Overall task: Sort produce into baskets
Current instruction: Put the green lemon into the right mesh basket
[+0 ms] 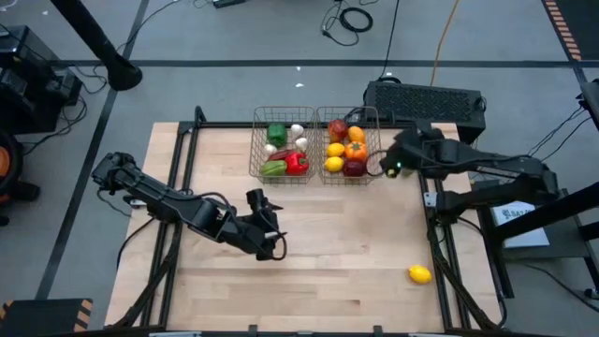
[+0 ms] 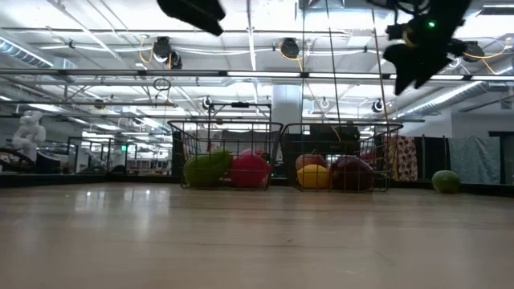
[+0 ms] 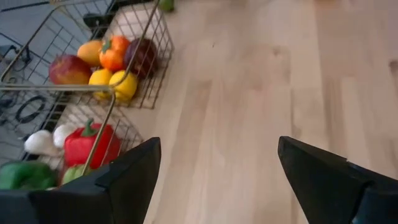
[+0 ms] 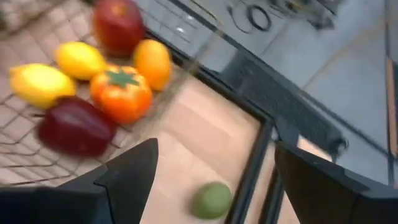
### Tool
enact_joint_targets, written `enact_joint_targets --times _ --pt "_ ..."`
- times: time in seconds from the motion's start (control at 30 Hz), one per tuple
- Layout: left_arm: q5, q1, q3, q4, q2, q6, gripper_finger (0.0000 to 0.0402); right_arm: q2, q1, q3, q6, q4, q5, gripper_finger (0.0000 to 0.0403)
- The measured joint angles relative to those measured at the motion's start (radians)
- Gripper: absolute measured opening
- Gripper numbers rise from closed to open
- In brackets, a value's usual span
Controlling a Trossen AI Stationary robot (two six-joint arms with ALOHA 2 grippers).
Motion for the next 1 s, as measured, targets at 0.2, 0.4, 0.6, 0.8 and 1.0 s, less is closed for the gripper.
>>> enact_joint_targets --times 0.2,0.4,0.6,0.8,1.0 --pt "0.001 -0.013 0.000 0.057 0.000 0.019 0.0331 -0.029 -0.009 -0.193 0.147 0.048 0.007 0.0313" --pt "0.001 0.006 0.000 0.092 0.000 0.091 0.0331 -0.029 -0.063 -0.324 0.207 0.104 -0.023 0.0313" --pt "0.001 0.031 0.000 0.100 0.000 0.134 0.0331 -0.024 -0.096 -0.325 0.316 0.103 -0.024 0.0313" --pt "0.004 0.052 0.000 0.101 0.000 0.166 0.0331 0.025 -0.117 -0.347 0.468 0.109 0.034 0.0313" --pt "0.005 0.066 0.000 0.099 0.000 0.194 0.0331 0.094 -0.153 -0.382 0.472 0.197 0.028 0.0313"
